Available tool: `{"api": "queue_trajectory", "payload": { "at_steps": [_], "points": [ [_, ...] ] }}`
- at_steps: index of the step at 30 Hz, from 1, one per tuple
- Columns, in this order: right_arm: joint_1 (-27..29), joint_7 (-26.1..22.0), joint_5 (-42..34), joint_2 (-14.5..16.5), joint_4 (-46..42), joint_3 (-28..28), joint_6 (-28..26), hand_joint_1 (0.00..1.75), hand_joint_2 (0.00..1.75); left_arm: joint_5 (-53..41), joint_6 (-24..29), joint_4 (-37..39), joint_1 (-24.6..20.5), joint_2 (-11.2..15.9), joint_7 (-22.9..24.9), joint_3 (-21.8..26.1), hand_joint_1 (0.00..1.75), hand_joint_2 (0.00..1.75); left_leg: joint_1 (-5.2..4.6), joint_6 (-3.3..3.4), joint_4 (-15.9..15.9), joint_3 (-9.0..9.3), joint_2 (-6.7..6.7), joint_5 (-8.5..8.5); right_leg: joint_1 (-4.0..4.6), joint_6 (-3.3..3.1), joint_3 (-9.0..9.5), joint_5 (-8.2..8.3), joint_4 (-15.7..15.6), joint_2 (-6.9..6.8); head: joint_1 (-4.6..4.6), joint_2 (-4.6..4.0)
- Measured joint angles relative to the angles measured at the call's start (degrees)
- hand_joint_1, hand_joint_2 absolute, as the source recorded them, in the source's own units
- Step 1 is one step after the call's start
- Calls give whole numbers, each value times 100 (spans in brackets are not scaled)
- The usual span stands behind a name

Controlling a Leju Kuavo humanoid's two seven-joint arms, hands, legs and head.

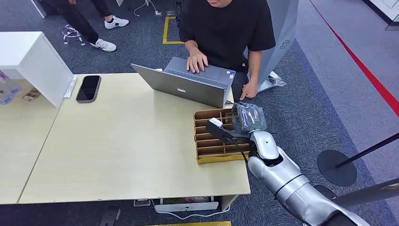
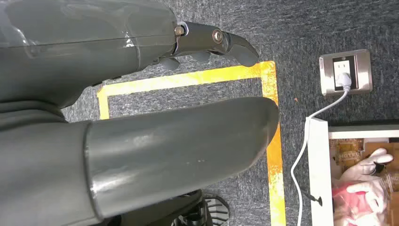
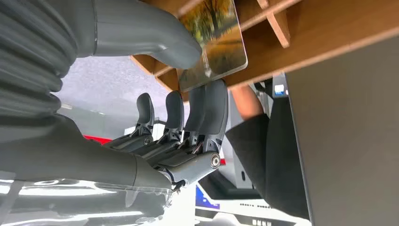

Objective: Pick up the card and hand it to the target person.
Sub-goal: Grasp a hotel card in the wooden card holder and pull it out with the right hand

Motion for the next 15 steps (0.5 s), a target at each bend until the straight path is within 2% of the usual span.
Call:
{"api": "queue_trajectory", "payload": {
  "at_steps": [9, 11, 15],
  "points": [
    [85, 60, 52, -4, -29, 16, 56, 96, 175, -5, -2, 1, 0, 0, -5, 0, 0, 0, 0, 0, 0, 0, 0, 0, 0, 0, 0, 0, 0, 2, -1, 0],
    [94, 62, 64, -4, -29, 37, 73, 99, 175, -8, -1, 1, 0, 0, -6, 0, 0, 0, 0, 0, 0, 0, 1, 0, 0, 0, 0, 0, 0, 2, -1, 0],
    [100, 61, 82, -4, -32, 75, 97, 119, 175, -21, 0, 1, 1, 0, -5, 0, 0, 0, 0, 0, 0, 1, 1, 0, 0, 0, 0, 0, 0, 2, -1, 0]
  ]
}}
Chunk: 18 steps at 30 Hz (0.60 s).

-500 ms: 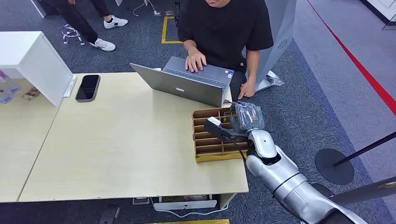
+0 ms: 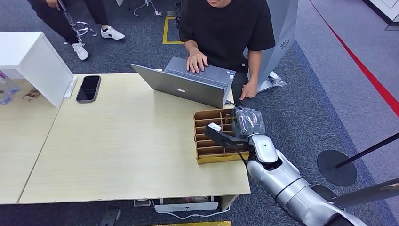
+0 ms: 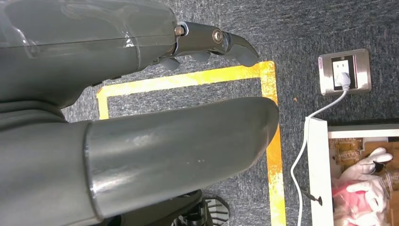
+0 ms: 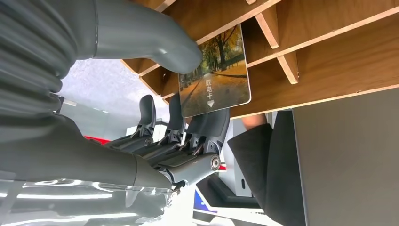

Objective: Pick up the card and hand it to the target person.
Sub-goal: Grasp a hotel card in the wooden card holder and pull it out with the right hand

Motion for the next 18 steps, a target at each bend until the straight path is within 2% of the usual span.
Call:
{"api": "queue_trajectory", "payload": {
  "at_steps": [6, 18],
  "points": [
    [-1, -5, 2, 0, -30, 4, -10, 137, 175, 0, 0, 1, 0, 0, -5, 0, 0, 0, 0, 0, 0, 0, 0, 0, 0, 0, 0, 0, 0, 0, 1, 0],
    [4, -27, -15, -1, -96, 4, -113, 152, 175, -7, -1, 1, -1, 0, -17, 0, 0, 0, 0, 0, 0, 1, 0, 0, 0, 0, 0, 0, 0, 0, -1, 0]
  ]
}}
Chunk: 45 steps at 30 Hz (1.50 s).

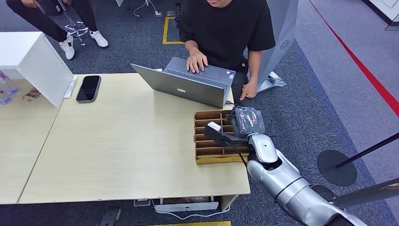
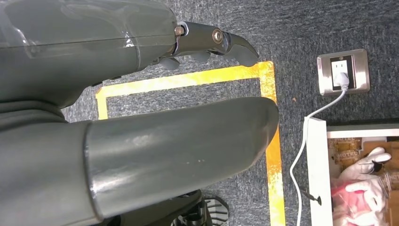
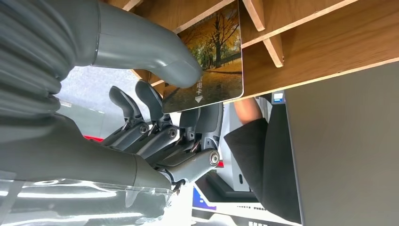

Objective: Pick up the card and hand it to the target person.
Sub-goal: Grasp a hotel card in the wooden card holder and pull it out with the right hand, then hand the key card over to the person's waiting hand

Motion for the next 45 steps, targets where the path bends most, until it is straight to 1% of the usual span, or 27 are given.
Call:
{"api": "queue_trajectory", "payload": {
  "at_steps": [5, 9, 12, 15, 19, 24, 37, 45],
  "points": [
    [10, 1, 7, 1, -2, 0, -24, 157, 175, 0, -2, 0, 0, 0, -3, 0, 0, 0, 0, 0, 0, 0, 0, 0, 0, 0, 0, 0, 0, 0, 1, 0],
    [22, -16, -40, 1, -13, -4, -70, 168, 175, 0, -1, 0, 0, 0, -8, 0, 0, 0, 0, 0, 0, 0, 0, 0, 0, 0, 0, 0, 0, 0, 1, 0],
    [20, -45, -123, -5, -33, -10, -93, 169, 175, 0, 2, -1, 0, 0, -19, -1, 0, 0, 0, 0, 0, 0, 0, 0, 0, 0, 0, 0, 0, 0, 0, 0],
    [-19, -107, -219, -14, -61, -16, -167, 168, 175, 0, 4, -1, 0, 0, -22, -2, 0, 0, 0, 0, 0, -1, 0, 0, 0, 0, 1, 0, 0, 0, 1, 0],
    [-126, -226, -290, -15, -59, -24, -436, 164, 175, 0, 5, 0, -1, 0, -29, -1, 0, 0, 0, 0, 0, 0, 0, 0, 0, 0, 1, 0, 0, 0, 1, 0],
    [-187, -132, -278, -43, -118, -95, -503, 159, 175, 7, 8, 0, 1, 0, -49, -1, 0, 0, 0, 0, 1, 0, 0, 0, 0, 0, 1, 0, 0, -1, 1, 0],
    [-409, 240, 39, -403, -632, -363, -396, 160, 175, 15, 11, 0, 4, 0, -72, 2, 0, 0, 0, 0, 3, 0, 0, 0, 0, 0, 1, 0, 0, -1, 0, 0],
    [-514, 360, 85, -637, -718, -555, -391, 160, 175, -9, 8, 0, 4, 0, -61, 0, 0, 0, -1, 0, 3, -1, 0, 0, 0, 1, 1, 1, 0, -1, 1, 0]
  ]
}}
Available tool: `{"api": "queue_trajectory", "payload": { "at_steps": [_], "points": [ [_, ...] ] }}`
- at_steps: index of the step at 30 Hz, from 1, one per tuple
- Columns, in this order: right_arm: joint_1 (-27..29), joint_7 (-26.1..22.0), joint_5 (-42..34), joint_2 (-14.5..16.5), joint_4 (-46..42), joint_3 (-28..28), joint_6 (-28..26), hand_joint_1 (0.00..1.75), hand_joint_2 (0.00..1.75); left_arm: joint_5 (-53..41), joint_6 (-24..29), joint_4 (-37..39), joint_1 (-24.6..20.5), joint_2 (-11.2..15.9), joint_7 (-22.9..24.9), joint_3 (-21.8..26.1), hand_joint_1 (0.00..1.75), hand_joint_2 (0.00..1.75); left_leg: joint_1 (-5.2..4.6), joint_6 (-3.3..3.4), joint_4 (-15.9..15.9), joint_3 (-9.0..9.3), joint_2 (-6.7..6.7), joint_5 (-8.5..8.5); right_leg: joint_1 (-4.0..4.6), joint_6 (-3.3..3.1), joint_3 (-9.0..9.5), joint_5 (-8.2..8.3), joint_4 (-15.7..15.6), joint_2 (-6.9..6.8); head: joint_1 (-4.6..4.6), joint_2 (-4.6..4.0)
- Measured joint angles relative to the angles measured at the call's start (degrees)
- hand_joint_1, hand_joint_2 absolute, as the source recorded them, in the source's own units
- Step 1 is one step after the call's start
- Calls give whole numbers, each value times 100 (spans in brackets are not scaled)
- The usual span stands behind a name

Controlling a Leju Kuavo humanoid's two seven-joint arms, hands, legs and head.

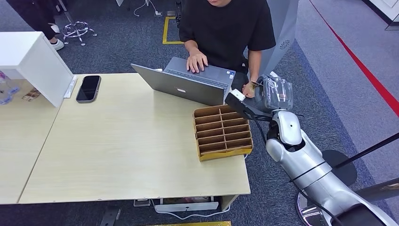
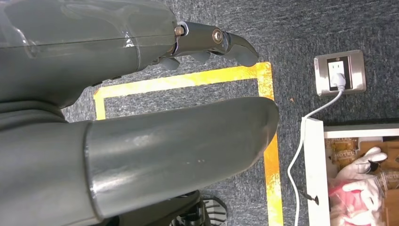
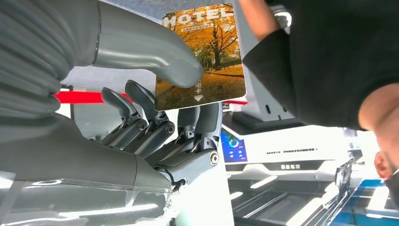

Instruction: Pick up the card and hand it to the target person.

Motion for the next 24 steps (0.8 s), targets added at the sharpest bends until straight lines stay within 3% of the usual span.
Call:
{"api": "queue_trajectory", "payload": {
  "at_steps": [10, 24],
  "points": [
    [-349, -230, -178, -31, 250, -39, -30, 151, 175, -104, -17, 0, -56, 0, 73, 0, 0, 0, 0, 0, 0, -2, -1, 0, 0, 0, 0, 0, 1, -1, -1, 0],
    [-517, -394, -284, 90, 957, 7, -72, 159, 175, -173, -35, 0, -91, 0, 128, 0, 0, 0, 0, 0, 0, -4, -3, 0, 0, 0, 0, 0, 1, -2, -1, 0]
  ]
}}
